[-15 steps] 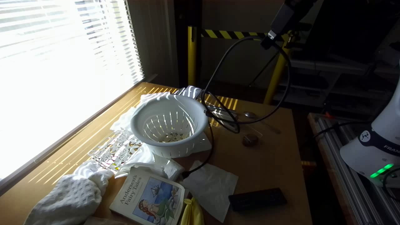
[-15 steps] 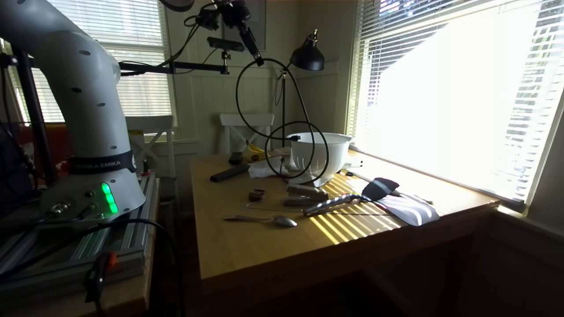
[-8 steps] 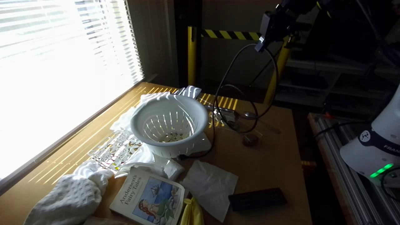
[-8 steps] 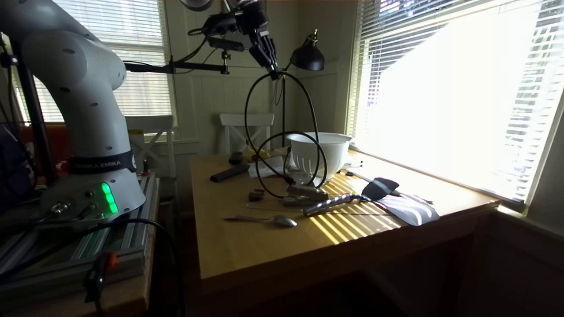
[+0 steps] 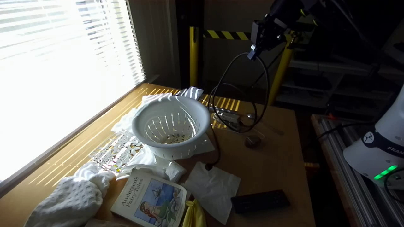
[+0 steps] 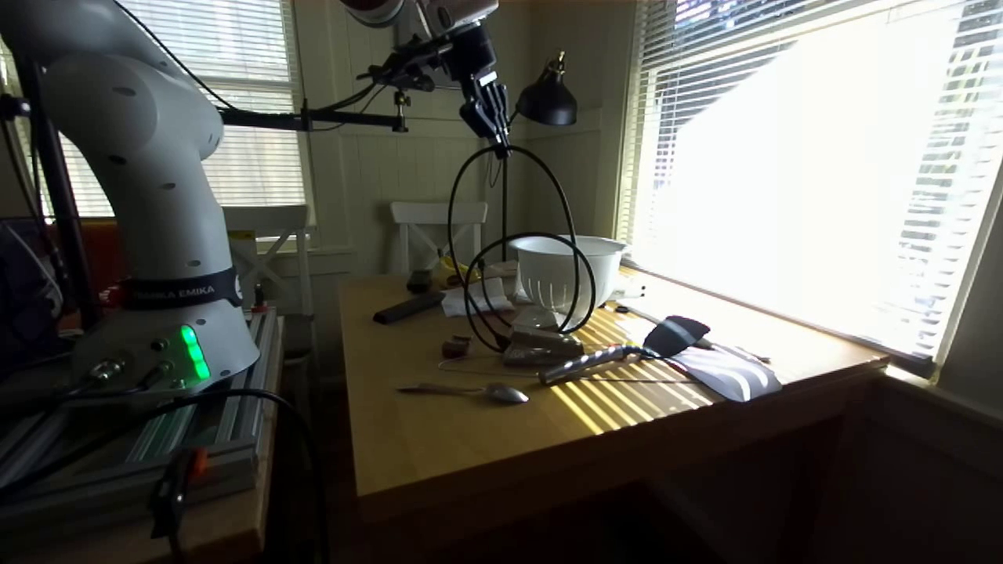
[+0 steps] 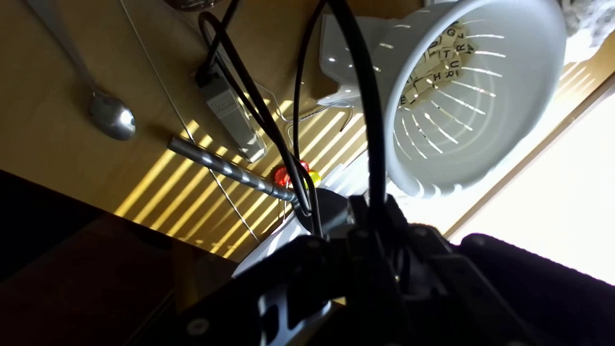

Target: Remove the cable from the basket, then put the spatula in the basket

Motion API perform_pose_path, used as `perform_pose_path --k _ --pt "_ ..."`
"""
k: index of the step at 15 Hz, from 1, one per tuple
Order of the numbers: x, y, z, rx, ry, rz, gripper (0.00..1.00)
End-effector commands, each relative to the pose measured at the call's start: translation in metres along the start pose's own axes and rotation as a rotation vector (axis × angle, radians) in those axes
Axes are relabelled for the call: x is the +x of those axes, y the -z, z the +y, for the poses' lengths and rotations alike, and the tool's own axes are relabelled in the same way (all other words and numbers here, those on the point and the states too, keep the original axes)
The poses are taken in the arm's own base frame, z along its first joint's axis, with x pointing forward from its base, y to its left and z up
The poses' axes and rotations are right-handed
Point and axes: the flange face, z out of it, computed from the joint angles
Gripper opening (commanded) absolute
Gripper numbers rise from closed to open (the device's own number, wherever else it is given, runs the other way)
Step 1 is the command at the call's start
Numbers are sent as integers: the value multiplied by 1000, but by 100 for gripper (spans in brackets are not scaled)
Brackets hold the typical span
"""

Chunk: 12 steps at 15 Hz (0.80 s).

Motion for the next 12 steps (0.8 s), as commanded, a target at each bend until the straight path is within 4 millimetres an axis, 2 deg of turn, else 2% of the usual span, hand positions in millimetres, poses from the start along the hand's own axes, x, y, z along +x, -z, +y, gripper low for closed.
perform_pose_path --k 1,7,8,9,12 --pt "19 -26 -14 13 -109 -121 2" --pt "25 -84 -29 -106 -155 -314 2" --pt "27 -92 -28 -165 -156 -316 34" --pt "29 -97 -27 -194 -154 -334 35" --pt "27 -99 -21 -351 -94 -359 54"
